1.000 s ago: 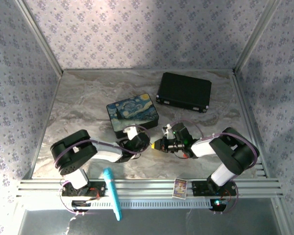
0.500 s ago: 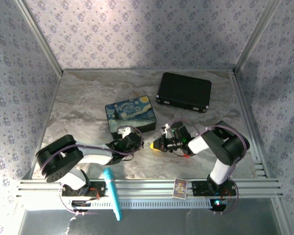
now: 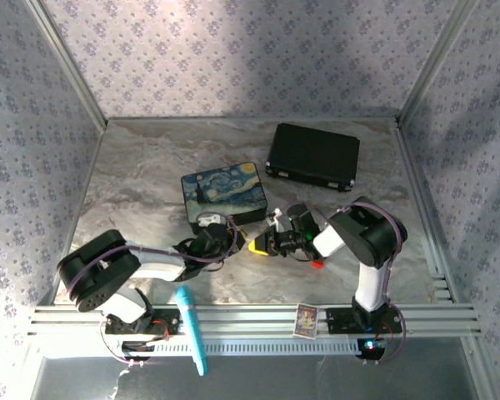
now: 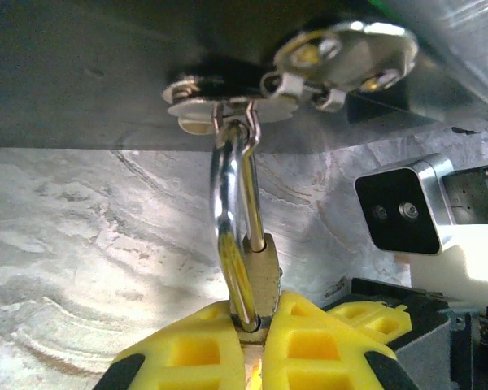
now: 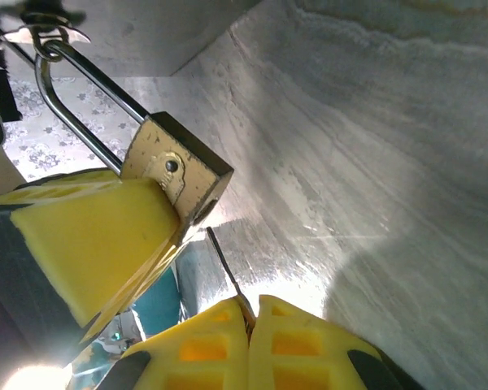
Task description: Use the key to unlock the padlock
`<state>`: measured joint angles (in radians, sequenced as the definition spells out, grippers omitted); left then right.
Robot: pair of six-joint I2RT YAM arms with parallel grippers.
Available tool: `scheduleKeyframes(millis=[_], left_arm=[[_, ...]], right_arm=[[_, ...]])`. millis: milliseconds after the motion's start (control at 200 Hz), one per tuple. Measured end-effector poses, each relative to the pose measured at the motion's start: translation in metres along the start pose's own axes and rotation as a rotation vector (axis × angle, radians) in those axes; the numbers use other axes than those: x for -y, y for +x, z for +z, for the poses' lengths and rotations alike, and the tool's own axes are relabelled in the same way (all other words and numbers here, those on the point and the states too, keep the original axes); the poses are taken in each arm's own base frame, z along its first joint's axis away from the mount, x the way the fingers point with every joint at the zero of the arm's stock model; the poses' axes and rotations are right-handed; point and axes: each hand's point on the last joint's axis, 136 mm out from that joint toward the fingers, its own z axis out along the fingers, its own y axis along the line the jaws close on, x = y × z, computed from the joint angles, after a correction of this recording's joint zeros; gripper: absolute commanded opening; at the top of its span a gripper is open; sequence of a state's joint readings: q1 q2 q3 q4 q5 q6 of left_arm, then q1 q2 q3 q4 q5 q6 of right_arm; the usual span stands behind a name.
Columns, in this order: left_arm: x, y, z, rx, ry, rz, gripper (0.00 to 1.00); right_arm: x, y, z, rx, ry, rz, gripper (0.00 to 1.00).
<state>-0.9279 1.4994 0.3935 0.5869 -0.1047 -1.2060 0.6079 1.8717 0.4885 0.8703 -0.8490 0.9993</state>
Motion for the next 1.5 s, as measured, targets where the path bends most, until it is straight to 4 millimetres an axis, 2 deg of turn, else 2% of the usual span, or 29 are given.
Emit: scheduleKeyframes(millis=[305, 550, 1174, 1499], left_arm=[[0.001, 0.0, -0.002, -0.003, 0.031, -0.006, 0.0], [0.004, 0.001, -0.003, -0.011, 0.067, -0.019, 0.0], [0.009, 0.002, -0.003, -0.017, 0.112, -0.052, 0.0], [0.013, -0.001, 0.001, -0.016, 0.159, -0.114, 0.0]], right_arm=[[-0.001, -0.004, -0.011, 0.026, -0.05, 0.024, 0.0], [-0.006, -0.002, -0.012, 0.013, -0.074, 0.016, 0.0], [-0.006, -0.004, -0.009, 0.009, -0.093, 0.041, 0.0], [-0.007, -0.013, -0.013, -0.003, -0.139, 0.056, 0.0]])
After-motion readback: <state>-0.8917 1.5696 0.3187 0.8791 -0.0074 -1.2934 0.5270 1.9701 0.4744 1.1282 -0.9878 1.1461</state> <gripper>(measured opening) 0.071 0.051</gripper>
